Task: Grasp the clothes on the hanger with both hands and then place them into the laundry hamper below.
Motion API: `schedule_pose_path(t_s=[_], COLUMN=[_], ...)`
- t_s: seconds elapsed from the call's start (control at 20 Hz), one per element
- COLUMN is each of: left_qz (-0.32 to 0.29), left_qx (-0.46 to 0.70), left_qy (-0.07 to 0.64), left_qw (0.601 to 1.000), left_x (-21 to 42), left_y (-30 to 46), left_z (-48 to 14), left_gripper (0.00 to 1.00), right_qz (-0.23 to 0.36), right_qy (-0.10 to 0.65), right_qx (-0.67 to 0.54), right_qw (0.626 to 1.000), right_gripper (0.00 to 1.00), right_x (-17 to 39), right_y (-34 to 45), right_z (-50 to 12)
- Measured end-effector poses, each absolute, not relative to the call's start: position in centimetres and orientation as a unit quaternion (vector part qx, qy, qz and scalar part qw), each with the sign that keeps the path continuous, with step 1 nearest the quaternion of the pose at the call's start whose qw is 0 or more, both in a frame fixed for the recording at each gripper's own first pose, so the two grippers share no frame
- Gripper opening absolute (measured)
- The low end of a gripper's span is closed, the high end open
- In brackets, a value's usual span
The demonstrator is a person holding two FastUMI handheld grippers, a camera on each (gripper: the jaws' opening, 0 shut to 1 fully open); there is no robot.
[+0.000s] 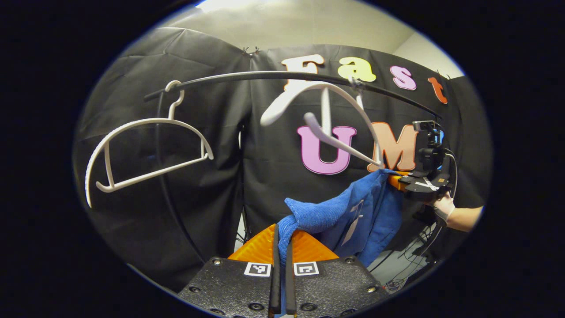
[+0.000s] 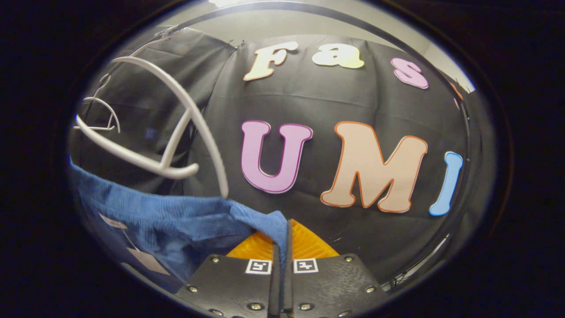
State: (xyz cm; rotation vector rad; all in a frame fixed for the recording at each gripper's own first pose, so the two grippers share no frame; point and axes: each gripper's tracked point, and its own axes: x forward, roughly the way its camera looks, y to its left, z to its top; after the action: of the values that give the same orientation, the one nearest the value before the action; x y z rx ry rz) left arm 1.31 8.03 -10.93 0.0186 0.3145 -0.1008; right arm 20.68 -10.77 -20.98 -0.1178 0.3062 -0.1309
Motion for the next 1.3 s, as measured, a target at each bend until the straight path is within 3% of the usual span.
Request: schedule_pose_path(t_s=[0.75, 1.0, 1.3], left_qz=[-0.244, -0.282, -0.305], left_qx=[-0.013, -0.028, -0.012], left_qy=[0.13, 0.152, 0.223], left_qw=[0.961, 0.947, 0.926], left_x=[2.7, 3.1, 1.8], left_y=[-8.4, -13.1, -15.3], left_z=[-11.1, -14.0, -21.8], left_gripper=[0.05, 0.04, 0.05], right_qz=[-0.017, -0.02, -0.028], right_qy=[0.188, 0.223, 0.304], right_qx=[-0.043, -0.03, -0.014], right_qw=[0.981, 0.974, 0.952], right_gripper=[0.04, 0.04, 0.04], right_x=[9.4, 6.4, 2.4], right_y=[-6.6, -6.5, -7.0], right_z=[-20.5, -23.6, -31.0])
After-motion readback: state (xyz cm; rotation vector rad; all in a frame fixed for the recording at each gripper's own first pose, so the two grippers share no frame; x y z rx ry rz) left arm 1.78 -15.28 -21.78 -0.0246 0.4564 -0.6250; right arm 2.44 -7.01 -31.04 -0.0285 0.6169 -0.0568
